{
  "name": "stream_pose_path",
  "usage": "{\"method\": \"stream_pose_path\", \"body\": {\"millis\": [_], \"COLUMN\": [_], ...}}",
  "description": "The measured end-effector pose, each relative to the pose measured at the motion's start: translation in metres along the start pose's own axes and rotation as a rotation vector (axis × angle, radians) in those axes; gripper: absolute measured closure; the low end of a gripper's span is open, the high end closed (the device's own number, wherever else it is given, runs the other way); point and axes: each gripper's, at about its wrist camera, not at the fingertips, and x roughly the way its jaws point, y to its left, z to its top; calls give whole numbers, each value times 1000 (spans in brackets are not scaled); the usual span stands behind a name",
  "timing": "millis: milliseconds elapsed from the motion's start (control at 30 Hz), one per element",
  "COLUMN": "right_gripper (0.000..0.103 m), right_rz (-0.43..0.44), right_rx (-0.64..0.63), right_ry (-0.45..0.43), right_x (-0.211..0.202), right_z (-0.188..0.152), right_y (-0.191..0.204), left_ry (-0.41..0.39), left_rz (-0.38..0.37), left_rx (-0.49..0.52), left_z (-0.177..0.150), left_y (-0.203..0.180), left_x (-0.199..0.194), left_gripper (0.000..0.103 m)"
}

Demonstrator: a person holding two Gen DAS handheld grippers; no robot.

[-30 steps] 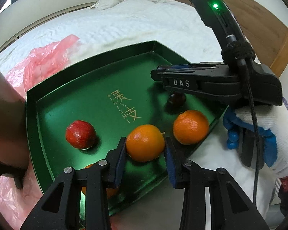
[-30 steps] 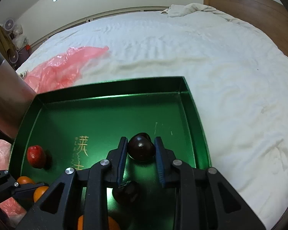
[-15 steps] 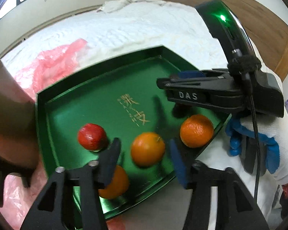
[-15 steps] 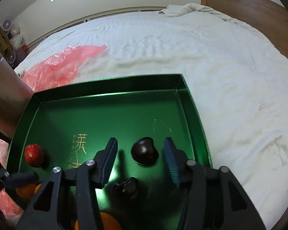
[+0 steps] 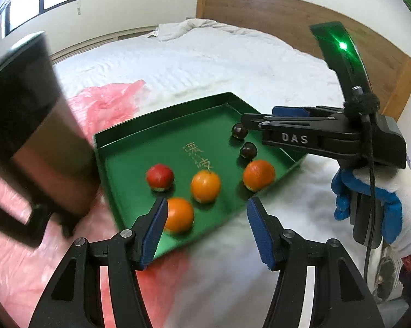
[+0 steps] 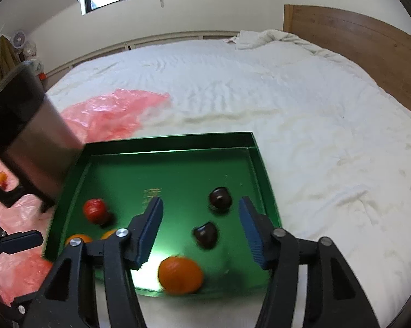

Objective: Organize fruits
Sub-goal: 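Withdraw both grippers from the tray back over the pink sheet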

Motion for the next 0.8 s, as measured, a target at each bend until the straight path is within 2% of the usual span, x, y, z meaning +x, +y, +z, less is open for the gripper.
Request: {"method": "stream_pose_path", "body": {"millis": [100,233,500,667,800], "right_gripper": [8,0,0,0,0], "right_rz": [18,30,88,133,181], "right_rx": [-13,-45,-94,-126,-152], "right_ry": [-22,-44,-60,-72,-83], "right_x": [-21,-45,-80,-98,-109], "right_z": [-8,-23,-55,-64,-67], "right_y": [15,40,90,126,156], "left_ry": [-13,-41,-39,-48,-61], "left_rz": [13,54,140,224,268], "left_rx": [-17,-44,-85,-126,-172], "left_z": [-14,-37,-77,-101,-118], "left_y": [5,18,49,77,99], "left_x": [-22,-54,-98,-128,-145], "left_gripper": [48,48,48,40,38]}}
